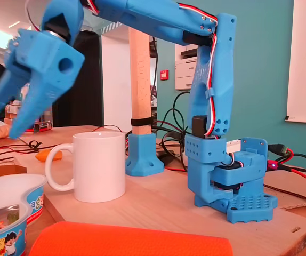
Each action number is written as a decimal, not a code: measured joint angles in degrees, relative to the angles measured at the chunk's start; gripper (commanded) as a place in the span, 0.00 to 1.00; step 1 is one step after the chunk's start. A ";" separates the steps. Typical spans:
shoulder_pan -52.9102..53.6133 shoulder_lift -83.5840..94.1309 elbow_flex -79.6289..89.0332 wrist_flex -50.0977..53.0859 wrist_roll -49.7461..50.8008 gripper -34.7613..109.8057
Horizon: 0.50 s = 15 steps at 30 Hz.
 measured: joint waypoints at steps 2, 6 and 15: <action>0.35 0.18 0.00 -2.81 -2.46 0.50; 1.76 2.72 0.00 -8.00 -14.94 0.50; -8.17 19.95 6.94 -18.19 -48.16 0.50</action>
